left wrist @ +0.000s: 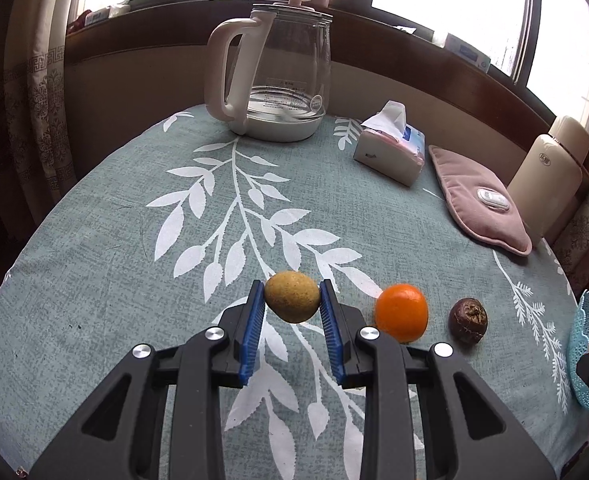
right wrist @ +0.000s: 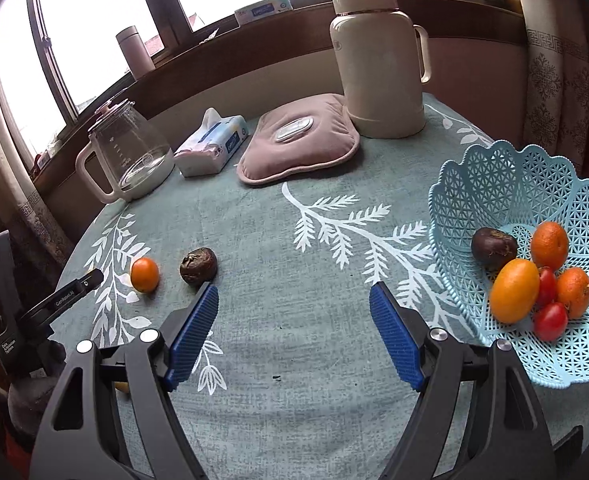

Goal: Organize fruits
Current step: 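Close the right tool on the dark passion fruit while the left tool holds the kiwi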

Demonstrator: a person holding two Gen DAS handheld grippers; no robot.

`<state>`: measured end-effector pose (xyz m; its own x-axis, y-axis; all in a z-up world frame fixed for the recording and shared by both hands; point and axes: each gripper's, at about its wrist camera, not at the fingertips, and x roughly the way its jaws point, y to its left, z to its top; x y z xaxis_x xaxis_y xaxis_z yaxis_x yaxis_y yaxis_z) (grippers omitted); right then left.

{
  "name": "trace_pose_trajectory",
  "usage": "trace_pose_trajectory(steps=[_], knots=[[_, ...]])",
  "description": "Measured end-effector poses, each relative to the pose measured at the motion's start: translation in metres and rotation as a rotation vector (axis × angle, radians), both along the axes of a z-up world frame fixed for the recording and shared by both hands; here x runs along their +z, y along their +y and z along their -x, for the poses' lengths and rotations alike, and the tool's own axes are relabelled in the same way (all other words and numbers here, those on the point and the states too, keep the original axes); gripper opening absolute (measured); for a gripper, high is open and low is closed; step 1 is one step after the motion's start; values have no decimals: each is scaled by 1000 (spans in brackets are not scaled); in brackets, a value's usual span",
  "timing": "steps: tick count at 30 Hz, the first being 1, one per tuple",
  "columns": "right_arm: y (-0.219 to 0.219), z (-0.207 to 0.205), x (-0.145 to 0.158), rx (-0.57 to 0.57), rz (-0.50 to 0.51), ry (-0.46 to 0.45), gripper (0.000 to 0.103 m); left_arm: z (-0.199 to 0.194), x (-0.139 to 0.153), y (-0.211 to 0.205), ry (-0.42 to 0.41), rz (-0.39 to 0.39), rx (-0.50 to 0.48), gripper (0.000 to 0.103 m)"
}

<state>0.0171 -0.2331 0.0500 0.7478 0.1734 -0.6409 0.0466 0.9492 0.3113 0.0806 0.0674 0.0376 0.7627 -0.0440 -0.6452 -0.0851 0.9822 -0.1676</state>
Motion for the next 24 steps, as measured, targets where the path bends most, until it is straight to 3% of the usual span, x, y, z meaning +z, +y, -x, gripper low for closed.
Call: trace_pose_trajectory(steps=[12, 15, 20, 24], knots=[[98, -75, -26, 114, 139, 119, 73, 1, -7, 15, 8, 47, 52, 28], [108, -90, -34, 111, 152, 156, 64, 0, -9, 19, 16, 68, 57, 28], [117, -104, -38, 104, 177, 146, 61, 0, -9, 21, 17, 81, 60, 28], [124, -106, -38, 115, 212, 129, 45, 1, -9, 20, 17, 72, 62, 28]])
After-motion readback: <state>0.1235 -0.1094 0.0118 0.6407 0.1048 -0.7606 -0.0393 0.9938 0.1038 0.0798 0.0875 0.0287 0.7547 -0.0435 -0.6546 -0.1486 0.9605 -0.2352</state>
